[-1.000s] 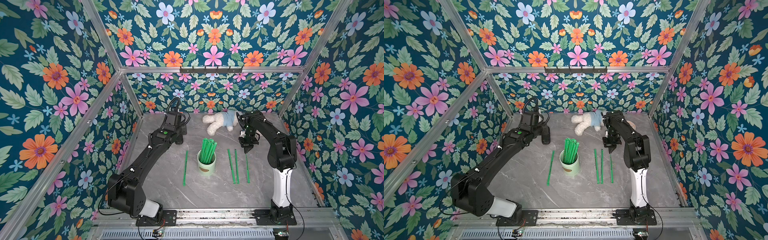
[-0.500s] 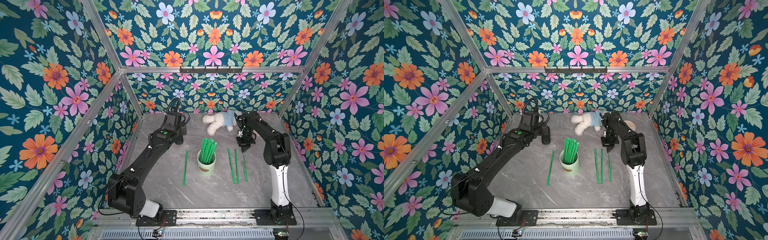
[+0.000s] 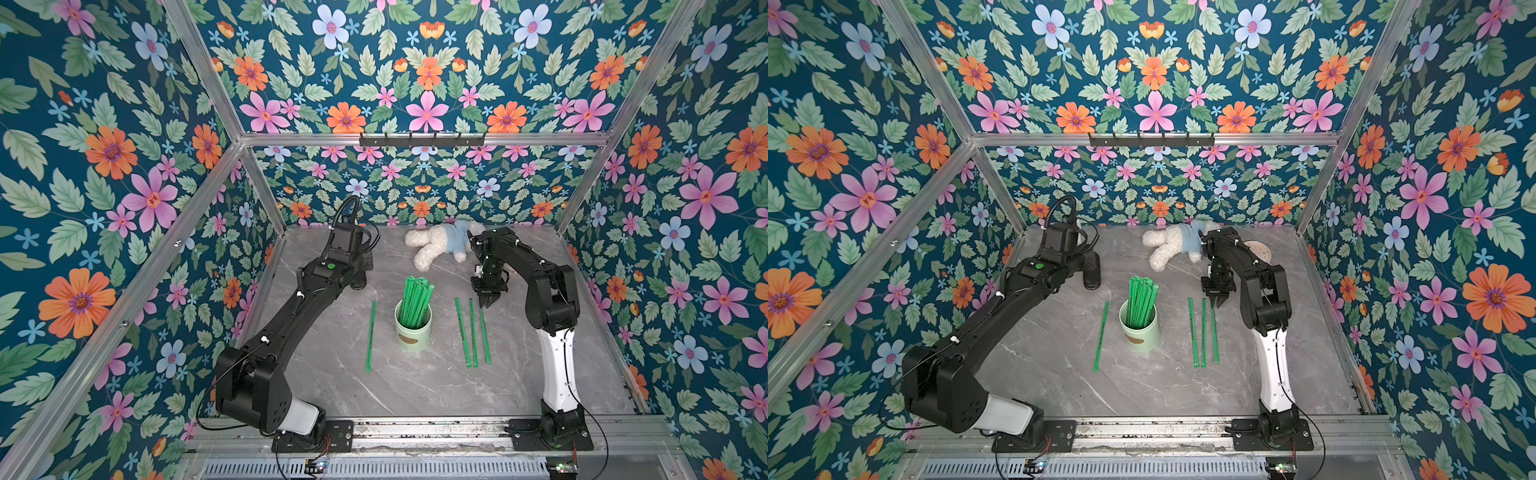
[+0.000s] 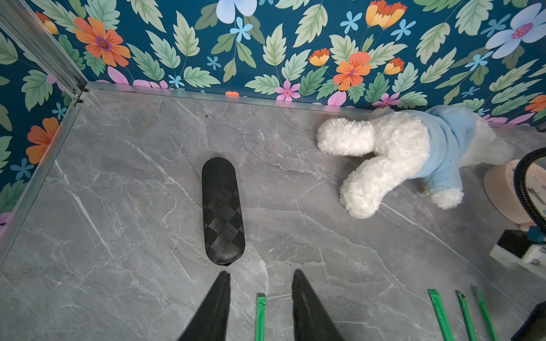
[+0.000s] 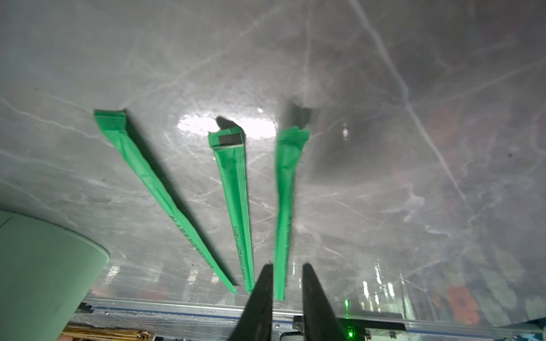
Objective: Take the straws out of the storage container
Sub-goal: Place the straw at the center of the board, then move the container to the center of the board.
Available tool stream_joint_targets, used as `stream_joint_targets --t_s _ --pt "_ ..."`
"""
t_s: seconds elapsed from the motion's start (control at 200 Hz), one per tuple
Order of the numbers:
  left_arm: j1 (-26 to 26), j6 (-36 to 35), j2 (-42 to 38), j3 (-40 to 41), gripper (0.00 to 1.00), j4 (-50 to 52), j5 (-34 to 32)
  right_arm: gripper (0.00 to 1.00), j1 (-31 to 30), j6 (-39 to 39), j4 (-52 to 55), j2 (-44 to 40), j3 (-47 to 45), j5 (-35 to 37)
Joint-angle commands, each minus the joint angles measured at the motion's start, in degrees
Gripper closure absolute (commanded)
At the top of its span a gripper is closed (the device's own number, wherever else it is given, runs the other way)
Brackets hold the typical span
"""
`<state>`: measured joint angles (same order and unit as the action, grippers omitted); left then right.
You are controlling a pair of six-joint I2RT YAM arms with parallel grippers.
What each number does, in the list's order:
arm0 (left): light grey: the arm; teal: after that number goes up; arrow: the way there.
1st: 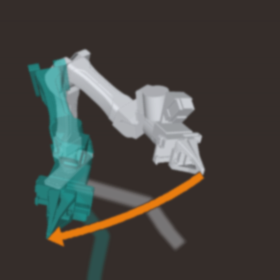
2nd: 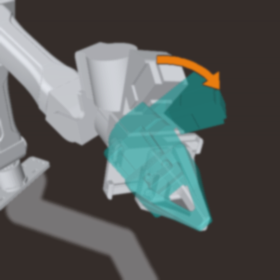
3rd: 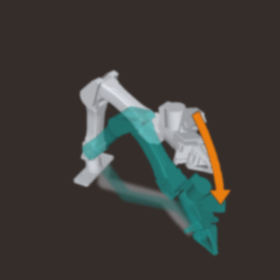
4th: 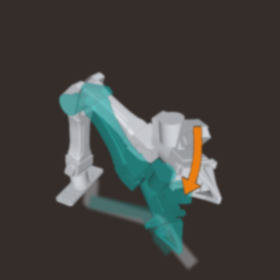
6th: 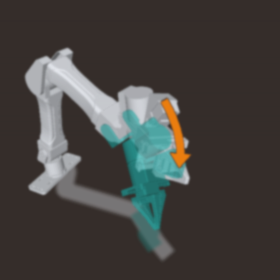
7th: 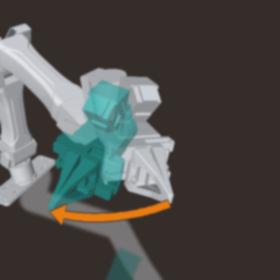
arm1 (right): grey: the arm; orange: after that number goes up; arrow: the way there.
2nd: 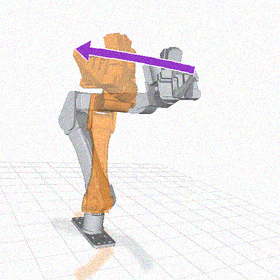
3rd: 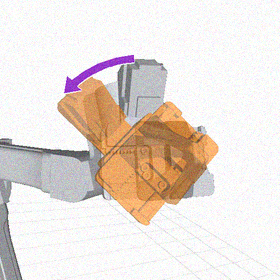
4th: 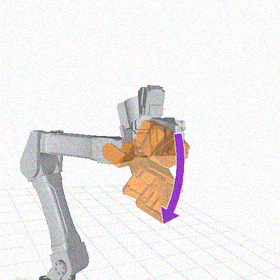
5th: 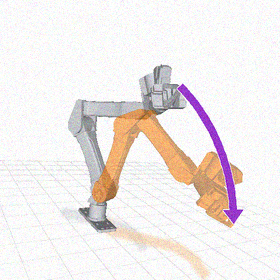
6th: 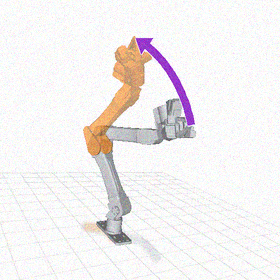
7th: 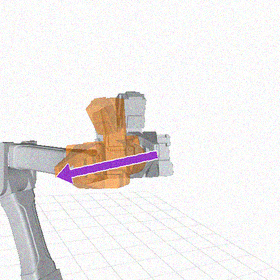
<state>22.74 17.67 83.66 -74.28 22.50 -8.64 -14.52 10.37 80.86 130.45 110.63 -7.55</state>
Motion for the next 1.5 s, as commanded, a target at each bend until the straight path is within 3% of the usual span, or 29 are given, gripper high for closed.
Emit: stream_joint_targets --t_s 0.0,0.275,0.525,0.66,0.845,1.095,1.495 --pt "-0.06 -0.53 -0.09 -0.07 0.62 -0.83 0.03 0.77 -0.01 2.04 -2.00 -1.66 -1.95 -0.60" --pt "-0.05 -0.53 -0.37 0.07 0.62 -1.08 0.38 0.77 -0.05 5.46 -9.13 -8.91 -9.67 0.19" --pt "0.01 -0.42 -2.26 1.41 0.60 -3.63 5.88 0.77 -0.53 6.73 -20.58 -26.18 -22.06 -0.17" --pt "-0.01 0.77 -2.91 2.66 0.55 -5.49 9.31 0.77 -4.36 5.93 -28.99 -39.34 -30.69 -1.22" --pt "0.03 3.50 -2.86 4.17 0.60 -4.06 15.19 0.75 -12.44 6.38 -33.75 -49.73 -35.62 -4.91" --pt "1.38 9.27 -10.00 15.14 0.69 -5.00 21.55 0.74 -18.85 7.76 -36.41 -51.80 -34.10 -7.76" --pt "10.80 19.13 -22.74 32.36 0.75 -5.43 16.55 0.74 -20.28 7.55 -46.58 -47.35 -35.52 -12.87"
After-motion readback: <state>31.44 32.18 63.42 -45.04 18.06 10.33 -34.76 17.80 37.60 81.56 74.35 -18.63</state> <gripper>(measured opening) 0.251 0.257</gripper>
